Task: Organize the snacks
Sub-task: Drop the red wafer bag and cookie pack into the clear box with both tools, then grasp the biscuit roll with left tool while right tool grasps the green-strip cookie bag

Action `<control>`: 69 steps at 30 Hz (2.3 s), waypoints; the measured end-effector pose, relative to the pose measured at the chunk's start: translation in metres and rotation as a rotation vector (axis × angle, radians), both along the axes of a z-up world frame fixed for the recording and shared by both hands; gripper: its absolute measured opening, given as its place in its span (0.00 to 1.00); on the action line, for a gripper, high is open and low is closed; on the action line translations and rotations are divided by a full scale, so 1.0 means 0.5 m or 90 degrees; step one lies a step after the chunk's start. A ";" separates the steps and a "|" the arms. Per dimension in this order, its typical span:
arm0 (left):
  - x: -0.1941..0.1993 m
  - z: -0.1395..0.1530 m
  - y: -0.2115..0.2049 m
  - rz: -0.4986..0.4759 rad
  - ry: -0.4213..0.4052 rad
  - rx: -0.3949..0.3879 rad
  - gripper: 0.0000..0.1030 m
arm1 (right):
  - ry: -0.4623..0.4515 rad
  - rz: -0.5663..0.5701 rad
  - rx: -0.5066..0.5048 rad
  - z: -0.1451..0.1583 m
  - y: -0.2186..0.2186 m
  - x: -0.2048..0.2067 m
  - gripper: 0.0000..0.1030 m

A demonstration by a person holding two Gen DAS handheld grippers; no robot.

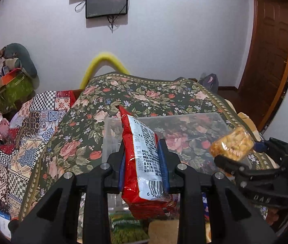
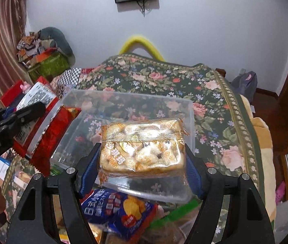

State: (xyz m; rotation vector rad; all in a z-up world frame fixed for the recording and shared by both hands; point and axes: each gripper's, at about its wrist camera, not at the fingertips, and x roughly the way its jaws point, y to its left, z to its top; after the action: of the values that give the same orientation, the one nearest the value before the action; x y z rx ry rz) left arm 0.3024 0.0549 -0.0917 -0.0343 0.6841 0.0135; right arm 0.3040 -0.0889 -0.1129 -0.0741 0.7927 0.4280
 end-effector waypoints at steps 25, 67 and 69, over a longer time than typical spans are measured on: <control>-0.163 0.022 0.098 -0.024 0.033 0.024 0.61 | -0.040 0.000 0.004 0.065 -0.104 -0.108 0.80; -0.224 -0.215 0.165 -0.052 0.191 -0.022 0.77 | 0.112 -0.019 -0.017 -0.123 -0.159 -0.125 0.66; -0.242 -0.214 0.173 -0.041 0.194 -0.025 0.77 | 0.125 -0.017 -0.003 -0.128 -0.163 -0.124 0.60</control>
State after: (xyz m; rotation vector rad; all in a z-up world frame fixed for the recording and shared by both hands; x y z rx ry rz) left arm 0.1816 0.1414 -0.1989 -0.0483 0.9892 -0.0577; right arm 0.2419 -0.1704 -0.1767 -0.0260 0.9872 0.4122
